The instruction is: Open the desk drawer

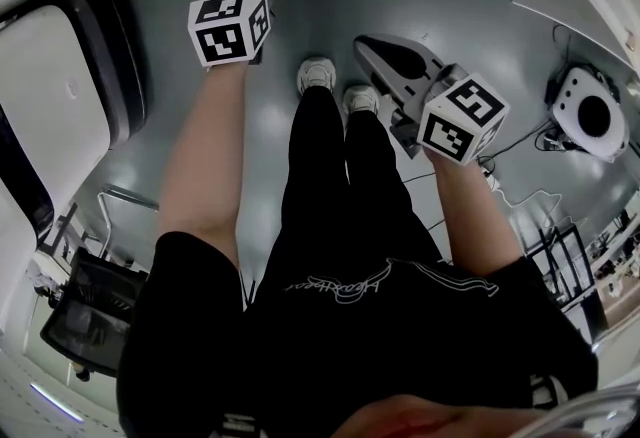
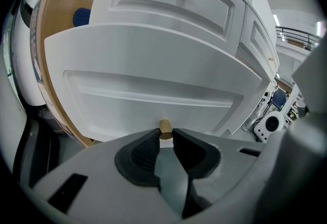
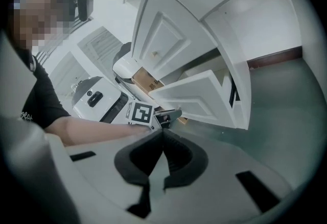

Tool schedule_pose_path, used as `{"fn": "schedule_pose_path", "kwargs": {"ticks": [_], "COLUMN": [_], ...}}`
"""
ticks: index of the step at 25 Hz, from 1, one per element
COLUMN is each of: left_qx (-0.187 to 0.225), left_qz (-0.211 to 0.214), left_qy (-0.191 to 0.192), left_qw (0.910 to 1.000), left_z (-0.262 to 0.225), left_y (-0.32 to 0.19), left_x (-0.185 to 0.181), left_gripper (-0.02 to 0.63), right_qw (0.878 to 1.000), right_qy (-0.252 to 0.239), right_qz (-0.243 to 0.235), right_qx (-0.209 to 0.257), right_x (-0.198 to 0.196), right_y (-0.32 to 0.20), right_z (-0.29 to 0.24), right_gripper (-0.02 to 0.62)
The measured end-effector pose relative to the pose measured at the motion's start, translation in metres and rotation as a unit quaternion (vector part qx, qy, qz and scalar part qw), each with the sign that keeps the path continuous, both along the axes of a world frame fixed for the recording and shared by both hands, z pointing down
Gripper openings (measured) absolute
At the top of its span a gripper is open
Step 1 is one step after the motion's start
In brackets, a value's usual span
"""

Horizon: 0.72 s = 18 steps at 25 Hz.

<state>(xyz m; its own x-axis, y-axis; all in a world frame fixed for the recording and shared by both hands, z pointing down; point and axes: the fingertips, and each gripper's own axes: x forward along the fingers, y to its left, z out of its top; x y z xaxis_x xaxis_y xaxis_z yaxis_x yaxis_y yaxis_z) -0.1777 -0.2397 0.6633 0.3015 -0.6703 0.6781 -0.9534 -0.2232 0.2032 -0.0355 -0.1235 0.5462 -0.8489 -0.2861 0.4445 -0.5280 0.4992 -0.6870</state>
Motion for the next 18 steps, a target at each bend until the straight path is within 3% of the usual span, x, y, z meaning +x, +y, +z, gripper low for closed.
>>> {"fn": "schedule_pose_path", "kwargs": {"ticks": [18], "left_qx": [-0.006], "left_qz": [-0.032], "left_qy": [-0.012], "left_qw": [0.9994], "left_z": [0.001], "left_y": [0.051], "left_x": [-0.007], "left_gripper": [0.083], "right_qw": [0.998], "right_qy": [-0.010], "right_qz": [-0.065], "right_qx": [0.006], "right_x": [0.010], "right_y": [0.044], "right_z": [-0.006], "right_gripper": [0.006]}}
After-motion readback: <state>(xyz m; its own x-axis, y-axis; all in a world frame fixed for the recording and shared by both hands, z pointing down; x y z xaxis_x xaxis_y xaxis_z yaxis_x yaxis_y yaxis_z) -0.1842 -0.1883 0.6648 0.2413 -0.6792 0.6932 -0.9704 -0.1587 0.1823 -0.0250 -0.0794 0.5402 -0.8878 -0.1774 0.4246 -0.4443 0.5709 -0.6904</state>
